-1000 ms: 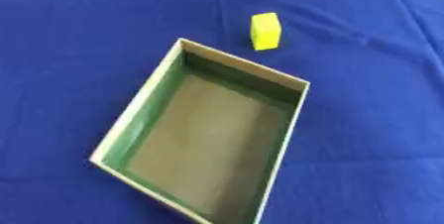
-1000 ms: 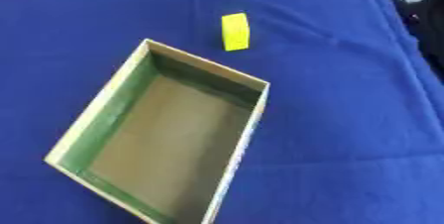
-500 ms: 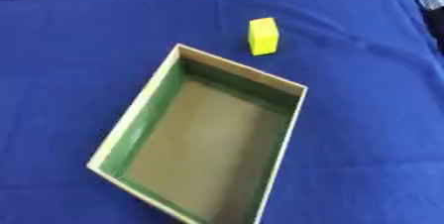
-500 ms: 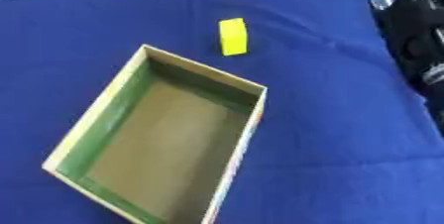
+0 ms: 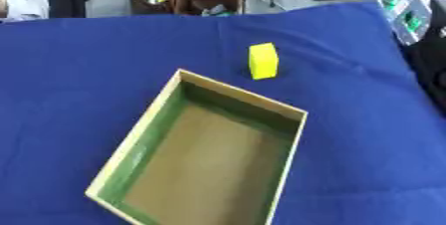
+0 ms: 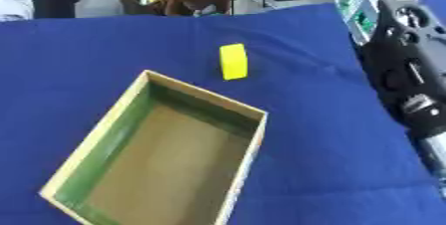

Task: Pick up objects on the table and place them in the box.

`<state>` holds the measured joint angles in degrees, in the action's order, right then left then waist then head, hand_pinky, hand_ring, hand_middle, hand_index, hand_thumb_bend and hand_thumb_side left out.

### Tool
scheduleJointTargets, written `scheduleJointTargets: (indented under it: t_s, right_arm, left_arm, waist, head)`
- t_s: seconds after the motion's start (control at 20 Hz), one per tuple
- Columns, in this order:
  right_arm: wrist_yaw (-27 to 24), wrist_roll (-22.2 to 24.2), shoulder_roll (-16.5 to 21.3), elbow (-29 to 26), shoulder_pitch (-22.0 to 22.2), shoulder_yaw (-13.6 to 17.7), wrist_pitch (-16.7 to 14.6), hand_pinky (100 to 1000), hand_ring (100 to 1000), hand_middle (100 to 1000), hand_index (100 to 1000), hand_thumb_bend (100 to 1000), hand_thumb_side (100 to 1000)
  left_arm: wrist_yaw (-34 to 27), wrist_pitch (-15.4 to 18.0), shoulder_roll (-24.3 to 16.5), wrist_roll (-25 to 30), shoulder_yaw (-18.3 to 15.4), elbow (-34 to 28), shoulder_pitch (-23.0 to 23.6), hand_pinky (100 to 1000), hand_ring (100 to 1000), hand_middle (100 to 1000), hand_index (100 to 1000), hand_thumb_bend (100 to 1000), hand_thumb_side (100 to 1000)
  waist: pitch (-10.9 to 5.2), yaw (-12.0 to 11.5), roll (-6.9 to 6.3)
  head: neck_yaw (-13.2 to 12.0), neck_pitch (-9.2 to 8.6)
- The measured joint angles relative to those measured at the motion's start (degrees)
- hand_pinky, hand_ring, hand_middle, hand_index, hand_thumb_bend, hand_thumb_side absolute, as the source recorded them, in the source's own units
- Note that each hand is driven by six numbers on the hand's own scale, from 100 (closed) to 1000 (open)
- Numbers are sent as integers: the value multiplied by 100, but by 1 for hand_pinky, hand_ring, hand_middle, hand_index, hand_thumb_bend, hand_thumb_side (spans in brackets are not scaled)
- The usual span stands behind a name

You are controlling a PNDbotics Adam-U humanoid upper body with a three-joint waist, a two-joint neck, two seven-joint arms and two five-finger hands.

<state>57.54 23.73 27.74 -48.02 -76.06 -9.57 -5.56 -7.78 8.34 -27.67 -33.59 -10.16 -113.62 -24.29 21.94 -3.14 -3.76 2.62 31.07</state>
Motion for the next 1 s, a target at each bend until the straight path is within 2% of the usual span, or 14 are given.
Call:
scheduleJointTargets:
  t_s: [0.25,0.3,0.35,0.45,0.7,0.85,1.0]
  right_arm:
    - [-212,192,12,-23,90,-2,-59,806,871,823,944,432,1000]
    - [-248,220,20,-37,96,-4,-54,814,876,812,936,631,992]
    - [-283,250,26,-58,97,-13,-53,816,877,811,939,643,976]
    - [-372,336,28,-82,149,-63,-108,827,884,811,944,691,884]
    - [-646,708,79,-108,228,-177,-418,834,889,794,924,688,700]
    - [-742,978,82,-127,246,-208,-567,844,896,799,938,673,626]
    - [-826,1253,82,-173,269,-233,-677,845,897,802,947,661,588]
  left_arm:
    - [-3,0,0,0,0,0,0,575,715,718,762,100,1000]
    - [-3,0,0,0,0,0,0,575,715,719,762,100,1000]
    - [-3,0,0,0,0,0,0,575,715,719,762,100,1000]
    - [-3,-1,0,1,0,0,0,575,715,719,762,100,1000]
    - [-4,0,3,3,1,0,-1,575,715,719,763,100,1000]
    - [-5,1,4,5,1,0,-9,575,715,719,763,100,1000]
    - [-5,4,4,7,1,0,-23,575,715,719,763,100,1000]
  waist:
    - [0,0,-1]
    - [0,0,-1]
    - [0,1,-1]
    - [0,7,0]
    - [0,14,-1]
    - [0,0,-1]
    - [10,-5,0]
  head:
    - [-47,0]
    - [-51,0]
    - [-57,0]
    - [-86,1]
    - [-107,8]
    - [-106,17]
    - [-104,48]
